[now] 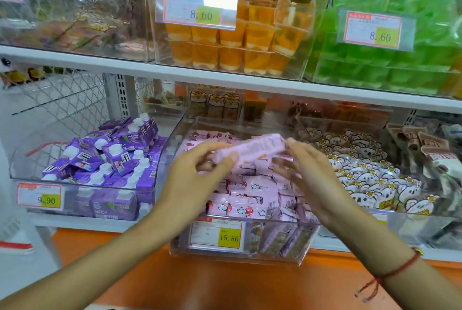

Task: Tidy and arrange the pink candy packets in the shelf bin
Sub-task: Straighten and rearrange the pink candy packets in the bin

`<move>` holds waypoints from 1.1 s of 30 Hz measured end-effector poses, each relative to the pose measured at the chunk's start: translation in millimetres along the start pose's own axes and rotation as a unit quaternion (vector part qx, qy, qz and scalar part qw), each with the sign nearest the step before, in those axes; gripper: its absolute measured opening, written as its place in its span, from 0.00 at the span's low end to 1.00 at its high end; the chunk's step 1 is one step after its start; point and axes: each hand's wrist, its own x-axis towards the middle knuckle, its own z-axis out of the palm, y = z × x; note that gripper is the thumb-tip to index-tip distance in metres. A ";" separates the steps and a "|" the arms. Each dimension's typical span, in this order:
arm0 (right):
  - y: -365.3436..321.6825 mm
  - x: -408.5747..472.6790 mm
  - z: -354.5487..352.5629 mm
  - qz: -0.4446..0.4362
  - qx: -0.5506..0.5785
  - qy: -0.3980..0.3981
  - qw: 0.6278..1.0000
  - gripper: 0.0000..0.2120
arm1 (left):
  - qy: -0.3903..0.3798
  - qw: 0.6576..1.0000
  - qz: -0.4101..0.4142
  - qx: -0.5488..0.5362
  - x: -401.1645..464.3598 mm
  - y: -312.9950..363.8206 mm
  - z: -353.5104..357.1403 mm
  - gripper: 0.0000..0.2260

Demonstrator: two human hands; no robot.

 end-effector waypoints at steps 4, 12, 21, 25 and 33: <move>-4.3 -15.8 2.3 -0.238 -0.223 -0.006 0.945 0.15 | -0.003 0.992 -0.091 -0.091 1.7 3.7 -1.2 0.11; 2.3 -19.2 16.9 -0.431 -0.528 -0.092 0.726 0.19 | -0.012 0.996 -0.045 -0.075 -0.1 6.8 1.8 0.19; -1.6 15.2 5.2 -0.095 0.051 -0.033 0.994 0.22 | -0.158 0.935 0.090 0.305 -2.1 -17.2 -4.7 0.17; 5.5 19.8 13.7 -0.175 -0.076 -0.018 0.982 0.20 | -0.213 0.890 0.110 0.387 -2.9 -22.7 -4.5 0.18; -3.0 28.7 -0.6 -0.240 -0.305 -0.157 0.908 0.18 | -0.220 0.883 0.106 0.401 -0.4 -26.5 -4.7 0.19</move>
